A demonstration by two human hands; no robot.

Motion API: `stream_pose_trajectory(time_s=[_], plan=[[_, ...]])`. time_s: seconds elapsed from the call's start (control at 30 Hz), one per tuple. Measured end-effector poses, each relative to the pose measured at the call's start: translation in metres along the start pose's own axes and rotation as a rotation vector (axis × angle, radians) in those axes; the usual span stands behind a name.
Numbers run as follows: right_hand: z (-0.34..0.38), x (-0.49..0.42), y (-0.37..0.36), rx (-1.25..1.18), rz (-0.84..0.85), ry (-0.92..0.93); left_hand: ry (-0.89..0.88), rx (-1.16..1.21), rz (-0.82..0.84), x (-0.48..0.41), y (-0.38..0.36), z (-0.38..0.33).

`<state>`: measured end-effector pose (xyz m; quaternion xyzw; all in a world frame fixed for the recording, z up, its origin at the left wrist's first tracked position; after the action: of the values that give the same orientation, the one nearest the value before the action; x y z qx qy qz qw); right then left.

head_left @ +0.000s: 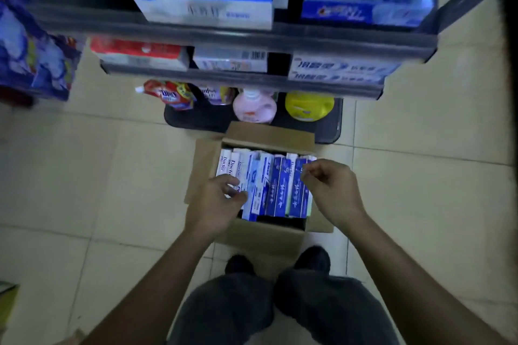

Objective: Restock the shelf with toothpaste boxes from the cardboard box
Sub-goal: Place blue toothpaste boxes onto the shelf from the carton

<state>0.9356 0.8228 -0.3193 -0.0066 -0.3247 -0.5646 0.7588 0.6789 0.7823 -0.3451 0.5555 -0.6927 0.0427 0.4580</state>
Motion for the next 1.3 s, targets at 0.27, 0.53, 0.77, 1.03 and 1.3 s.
stream_pose_trajectory(time_s=[0.27, 0.53, 0.77, 1.03, 1.3], plan=[[-0.127, -0.081, -0.055, -0.008, 0.019, -0.104, -0.002, -0.137, 0.091, -0.115, -0.108, 0.061], [-0.166, -0.134, -0.071, -0.069, -0.077, 0.101, -0.169, -0.361, 0.030, -0.173, -0.170, 0.072], [-0.155, -0.137, -0.037, -0.018, -0.112, 0.196, -0.165, 0.092, 0.085, -0.183, -0.161, 0.080], [-0.144, -0.145, -0.014, -0.410, 0.087, 0.245, -0.619, 0.601, 0.291, -0.159, -0.140, 0.002], [-0.145, -0.136, 0.041, -0.711, -0.167, 0.448, -0.324, 0.652, 0.088, -0.157, -0.158, 0.041]])
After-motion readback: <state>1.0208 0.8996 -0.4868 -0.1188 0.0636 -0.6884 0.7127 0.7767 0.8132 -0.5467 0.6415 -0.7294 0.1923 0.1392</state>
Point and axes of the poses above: each hand's wrist, its own x-axis away from the middle knuckle, its own y-axis out of the back of the hand, z = x × y, the point moved 6 cm from there along -x, towards the middle knuckle, and after that the axes turned 14 degrees about z, right-handed, at the moved point
